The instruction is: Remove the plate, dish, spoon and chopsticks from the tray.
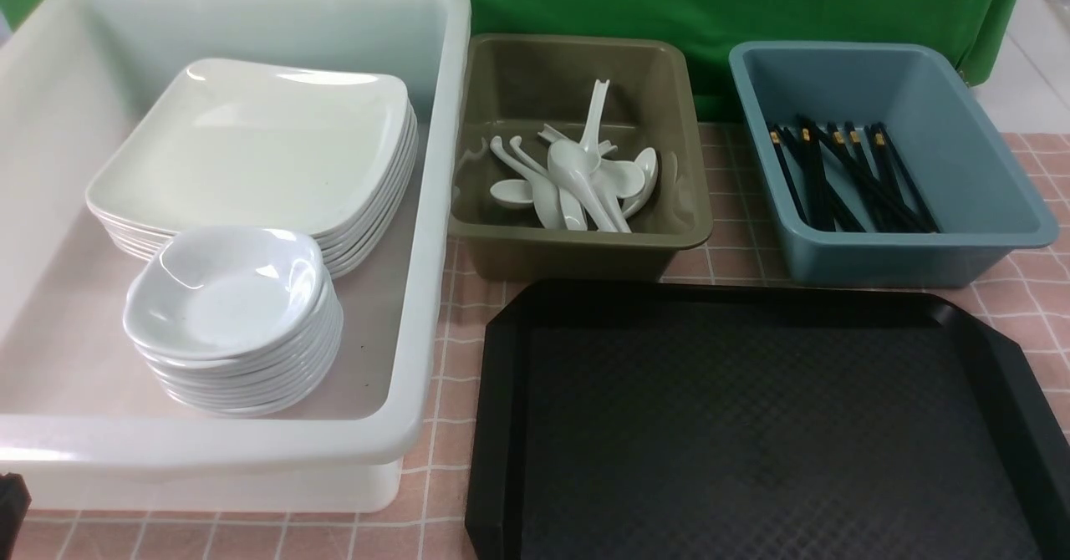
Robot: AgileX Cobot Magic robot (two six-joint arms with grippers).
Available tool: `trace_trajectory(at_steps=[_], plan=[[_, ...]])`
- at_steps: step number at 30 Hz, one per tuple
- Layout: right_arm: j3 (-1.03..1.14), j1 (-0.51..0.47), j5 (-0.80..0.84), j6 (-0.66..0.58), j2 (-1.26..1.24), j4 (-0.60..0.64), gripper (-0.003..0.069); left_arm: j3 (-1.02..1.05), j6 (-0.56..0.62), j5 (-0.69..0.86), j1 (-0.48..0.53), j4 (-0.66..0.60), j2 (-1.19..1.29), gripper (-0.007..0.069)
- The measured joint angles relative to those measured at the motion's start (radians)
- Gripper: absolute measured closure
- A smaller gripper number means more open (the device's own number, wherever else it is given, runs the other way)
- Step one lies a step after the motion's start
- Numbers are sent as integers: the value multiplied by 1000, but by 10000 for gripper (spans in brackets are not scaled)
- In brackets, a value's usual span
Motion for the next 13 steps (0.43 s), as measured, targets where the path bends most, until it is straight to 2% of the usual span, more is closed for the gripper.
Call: trace_trajectory(at_steps=[13], plan=[[0, 0, 0, 0, 0, 0, 418, 0, 7, 0, 0, 0, 0, 620]])
